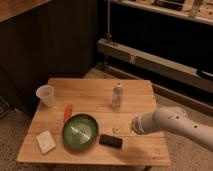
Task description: Knock the bottle over
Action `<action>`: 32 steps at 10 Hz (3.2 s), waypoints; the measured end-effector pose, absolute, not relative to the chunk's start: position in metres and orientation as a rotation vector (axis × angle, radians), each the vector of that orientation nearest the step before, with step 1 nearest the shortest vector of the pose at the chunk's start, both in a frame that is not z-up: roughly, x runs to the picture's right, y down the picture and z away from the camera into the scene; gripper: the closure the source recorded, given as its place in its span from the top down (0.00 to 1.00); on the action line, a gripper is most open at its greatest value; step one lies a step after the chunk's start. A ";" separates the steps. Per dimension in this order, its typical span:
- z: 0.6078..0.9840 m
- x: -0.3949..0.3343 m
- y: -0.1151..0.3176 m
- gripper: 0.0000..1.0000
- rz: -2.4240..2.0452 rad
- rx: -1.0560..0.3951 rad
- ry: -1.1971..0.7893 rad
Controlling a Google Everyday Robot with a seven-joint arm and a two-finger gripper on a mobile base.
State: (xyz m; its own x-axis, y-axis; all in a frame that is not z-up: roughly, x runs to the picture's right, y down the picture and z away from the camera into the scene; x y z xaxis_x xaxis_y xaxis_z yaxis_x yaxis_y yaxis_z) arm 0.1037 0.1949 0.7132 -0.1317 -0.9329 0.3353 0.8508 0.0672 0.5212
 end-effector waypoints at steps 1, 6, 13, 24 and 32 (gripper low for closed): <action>0.713 0.104 0.192 0.80 -1.545 0.145 -0.727; 0.709 0.106 0.177 0.80 -1.558 0.143 -0.728; 0.704 0.110 0.145 0.80 -1.579 0.160 -0.728; 0.700 0.127 0.061 0.03 -1.621 0.248 -0.699; 0.714 0.126 0.050 0.02 -1.625 0.267 -0.663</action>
